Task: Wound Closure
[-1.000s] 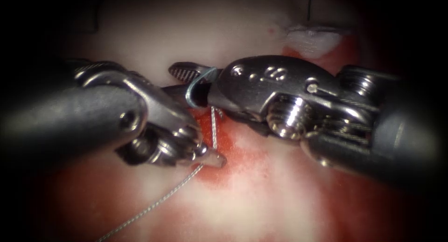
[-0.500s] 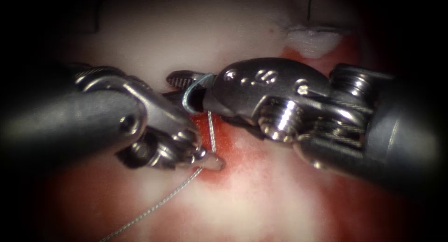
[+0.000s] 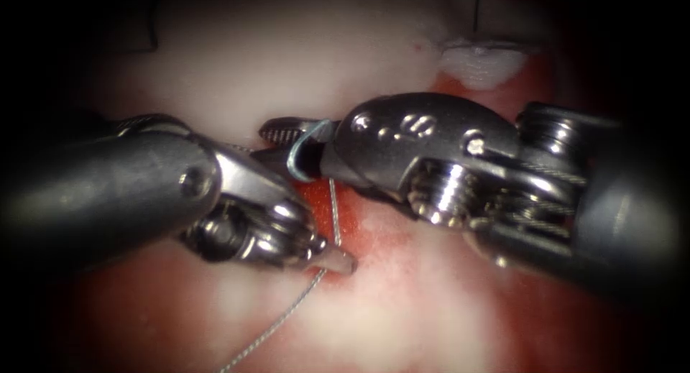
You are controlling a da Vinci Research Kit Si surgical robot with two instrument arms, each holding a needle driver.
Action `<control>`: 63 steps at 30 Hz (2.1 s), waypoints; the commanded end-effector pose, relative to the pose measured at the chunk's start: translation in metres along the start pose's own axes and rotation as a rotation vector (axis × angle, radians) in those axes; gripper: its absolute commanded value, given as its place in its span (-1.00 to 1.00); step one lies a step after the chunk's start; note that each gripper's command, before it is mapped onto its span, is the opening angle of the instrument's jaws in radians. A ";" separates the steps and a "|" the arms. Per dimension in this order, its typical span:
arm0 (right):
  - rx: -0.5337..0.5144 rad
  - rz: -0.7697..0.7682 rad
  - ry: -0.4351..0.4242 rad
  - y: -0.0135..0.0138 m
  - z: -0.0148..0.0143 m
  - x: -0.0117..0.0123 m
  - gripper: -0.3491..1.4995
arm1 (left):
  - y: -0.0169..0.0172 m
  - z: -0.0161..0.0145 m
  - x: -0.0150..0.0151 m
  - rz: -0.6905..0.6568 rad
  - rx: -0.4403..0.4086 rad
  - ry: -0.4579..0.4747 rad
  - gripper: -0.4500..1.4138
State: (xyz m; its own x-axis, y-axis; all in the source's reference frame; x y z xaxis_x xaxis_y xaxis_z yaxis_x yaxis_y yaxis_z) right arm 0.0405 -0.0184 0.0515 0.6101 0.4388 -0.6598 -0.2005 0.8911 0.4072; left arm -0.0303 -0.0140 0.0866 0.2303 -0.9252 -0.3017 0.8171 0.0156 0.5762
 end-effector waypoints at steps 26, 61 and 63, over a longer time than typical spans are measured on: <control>0.061 -0.011 -0.050 0.0013 -0.0029 0.0028 -1.00 | 0.0013 -0.0023 -0.0005 0.001 -0.010 0.053 -1.00; 0.273 0.075 -0.041 0.0028 -0.0014 -0.0005 -1.00 | 0.0025 -0.0085 -0.0047 0.593 -0.373 -0.088 -1.00; 0.323 0.079 -0.011 0.0025 -0.0017 -0.0004 -1.00 | 0.0030 -0.0088 -0.0054 0.634 -0.445 -0.097 -1.00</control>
State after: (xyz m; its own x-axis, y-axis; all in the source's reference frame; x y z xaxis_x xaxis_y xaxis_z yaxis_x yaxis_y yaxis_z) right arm 0.0376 -0.0170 0.0524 0.6108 0.5106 -0.6051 0.0072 0.7607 0.6491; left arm -0.0237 -0.0063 0.0838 0.7015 -0.7108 0.0518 0.6842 0.6920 0.2301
